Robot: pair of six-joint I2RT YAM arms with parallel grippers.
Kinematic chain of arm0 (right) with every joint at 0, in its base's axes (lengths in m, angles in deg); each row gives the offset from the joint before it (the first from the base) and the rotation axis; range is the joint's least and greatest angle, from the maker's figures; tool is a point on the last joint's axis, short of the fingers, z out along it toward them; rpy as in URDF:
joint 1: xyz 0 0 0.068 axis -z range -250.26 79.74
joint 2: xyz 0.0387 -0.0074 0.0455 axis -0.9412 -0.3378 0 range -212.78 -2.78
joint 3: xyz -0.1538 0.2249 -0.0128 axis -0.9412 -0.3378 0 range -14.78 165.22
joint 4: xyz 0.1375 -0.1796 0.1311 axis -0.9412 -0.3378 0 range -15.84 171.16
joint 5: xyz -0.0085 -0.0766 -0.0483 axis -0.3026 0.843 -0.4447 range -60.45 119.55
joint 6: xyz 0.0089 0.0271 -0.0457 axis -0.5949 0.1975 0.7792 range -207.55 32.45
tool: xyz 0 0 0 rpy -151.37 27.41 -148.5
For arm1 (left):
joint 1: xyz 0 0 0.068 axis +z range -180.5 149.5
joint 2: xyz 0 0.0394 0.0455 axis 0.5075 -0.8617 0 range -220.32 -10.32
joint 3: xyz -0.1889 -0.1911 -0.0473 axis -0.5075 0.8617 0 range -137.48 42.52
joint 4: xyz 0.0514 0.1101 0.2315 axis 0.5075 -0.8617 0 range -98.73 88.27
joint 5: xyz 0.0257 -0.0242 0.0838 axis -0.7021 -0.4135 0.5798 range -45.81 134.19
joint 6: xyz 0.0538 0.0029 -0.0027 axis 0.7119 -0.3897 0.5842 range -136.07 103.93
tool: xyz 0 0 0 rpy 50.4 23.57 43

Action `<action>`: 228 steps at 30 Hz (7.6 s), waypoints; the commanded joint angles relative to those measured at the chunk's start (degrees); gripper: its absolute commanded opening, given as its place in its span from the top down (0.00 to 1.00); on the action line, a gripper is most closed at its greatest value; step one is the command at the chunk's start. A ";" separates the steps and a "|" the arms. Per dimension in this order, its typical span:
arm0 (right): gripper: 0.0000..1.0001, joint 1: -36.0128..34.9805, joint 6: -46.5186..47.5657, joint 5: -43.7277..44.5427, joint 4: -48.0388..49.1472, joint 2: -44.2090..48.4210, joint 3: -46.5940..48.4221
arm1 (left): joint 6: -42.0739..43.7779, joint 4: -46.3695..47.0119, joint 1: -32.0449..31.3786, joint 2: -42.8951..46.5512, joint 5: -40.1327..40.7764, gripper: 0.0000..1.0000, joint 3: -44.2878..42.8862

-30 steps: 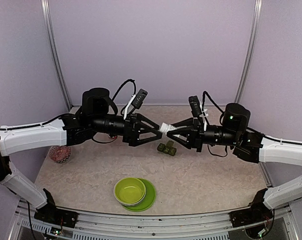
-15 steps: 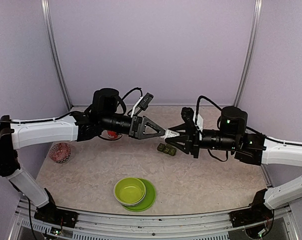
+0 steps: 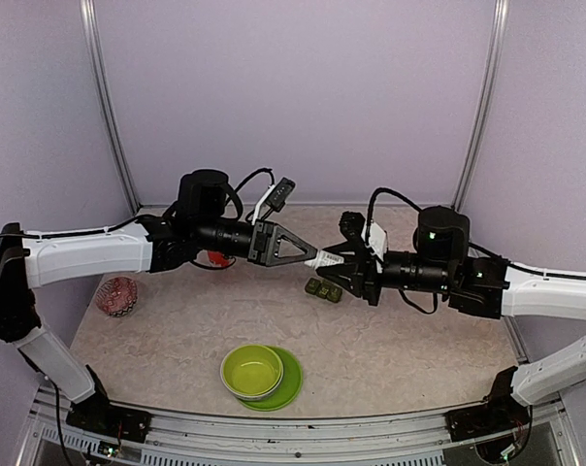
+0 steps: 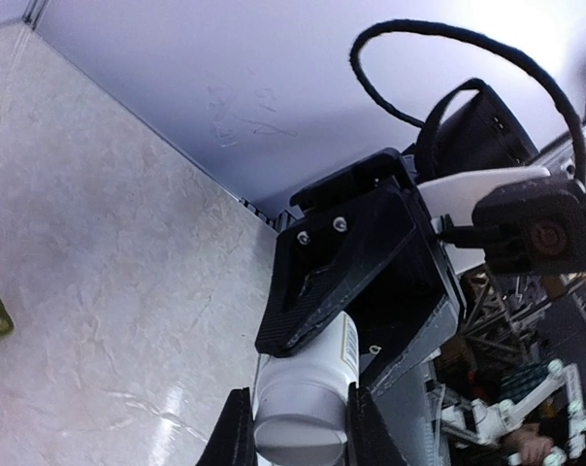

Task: Sort the pills into containers
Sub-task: Screw the lid of the pill bottle onto the pill bottle, then pass from the right arm to the left, then place the pill bottle at the center of the board.

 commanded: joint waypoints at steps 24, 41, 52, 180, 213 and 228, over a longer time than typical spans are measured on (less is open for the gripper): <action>0.86 -0.24 -16.79 8.68 4.36 0.35 1.25 | -1.52 16.57 -2.44 5.09 7.80 0.01 4.08; 0.87 -0.33 -16.40 11.99 9.85 3.45 -1.85 | -4.73 17.82 -3.31 1.35 8.10 0.01 3.46; 0.89 -0.90 -16.15 10.17 8.67 -2.59 0.13 | -4.23 19.03 -3.58 1.78 9.13 0.01 3.27; 0.00 9.20 -17.62 11.49 5.75 4.41 -9.29 | 21.95 -28.88 10.04 -2.39 37.32 0.80 -0.04; 0.00 13.21 -19.79 11.31 5.59 3.52 -11.01 | 23.63 -37.22 18.17 -10.71 48.73 0.77 2.74; 0.00 13.56 -20.26 10.64 5.68 2.35 -10.95 | 22.80 -35.99 17.69 -8.46 47.92 0.35 0.71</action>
